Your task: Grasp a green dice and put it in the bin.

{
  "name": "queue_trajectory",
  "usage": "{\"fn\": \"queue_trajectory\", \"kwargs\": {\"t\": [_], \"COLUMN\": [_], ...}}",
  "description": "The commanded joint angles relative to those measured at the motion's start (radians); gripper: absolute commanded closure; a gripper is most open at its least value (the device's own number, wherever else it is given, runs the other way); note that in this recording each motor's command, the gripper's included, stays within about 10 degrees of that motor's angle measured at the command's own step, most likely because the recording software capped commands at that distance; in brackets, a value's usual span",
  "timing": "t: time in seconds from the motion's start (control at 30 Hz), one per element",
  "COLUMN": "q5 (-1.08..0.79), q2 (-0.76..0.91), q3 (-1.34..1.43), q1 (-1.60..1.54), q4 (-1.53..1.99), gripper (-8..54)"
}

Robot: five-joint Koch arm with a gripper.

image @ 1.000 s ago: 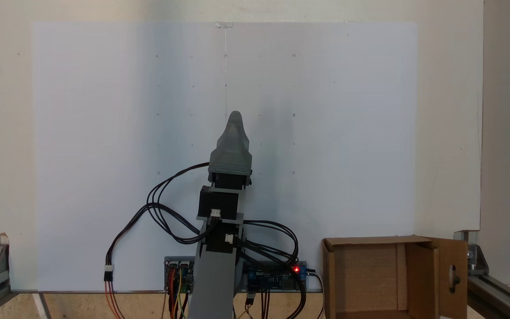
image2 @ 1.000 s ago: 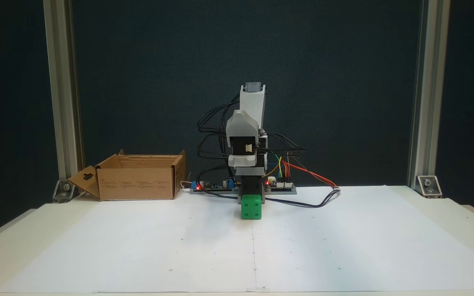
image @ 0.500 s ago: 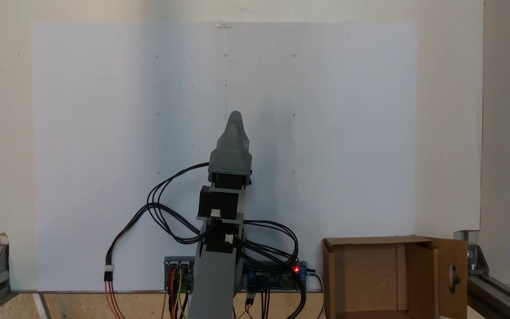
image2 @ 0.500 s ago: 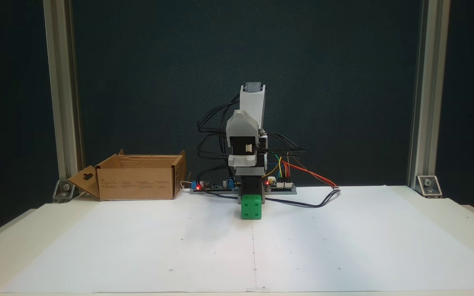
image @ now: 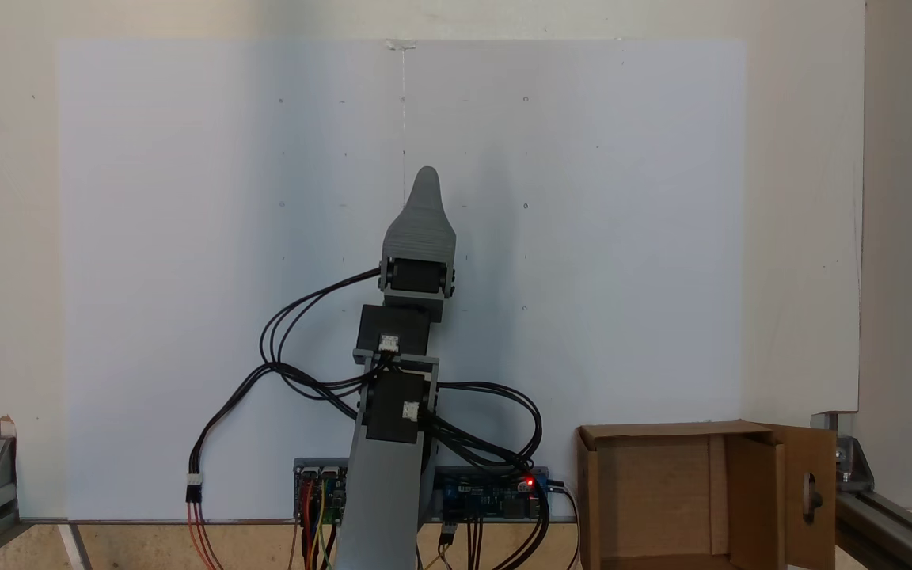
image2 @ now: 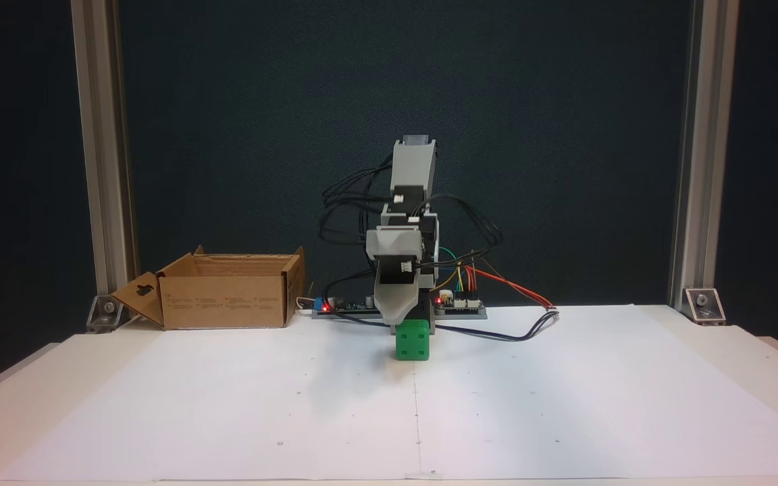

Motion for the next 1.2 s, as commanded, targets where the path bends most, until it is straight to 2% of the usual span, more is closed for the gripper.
{"fn": "queue_trajectory", "kwargs": {"t": [0.0,0.17,0.6,1.17], "q5": [-0.04,-0.038,-0.037,0.017], "q2": [0.114,0.115,0.112,0.106], "q3": [-0.081,-0.308,-0.607,-0.747], "q1": [0.003,0.017,0.009,-0.025], "q4": [0.081,0.449,1.241,1.781], "gripper": [1.8,2.1,2.1,2.1]}}
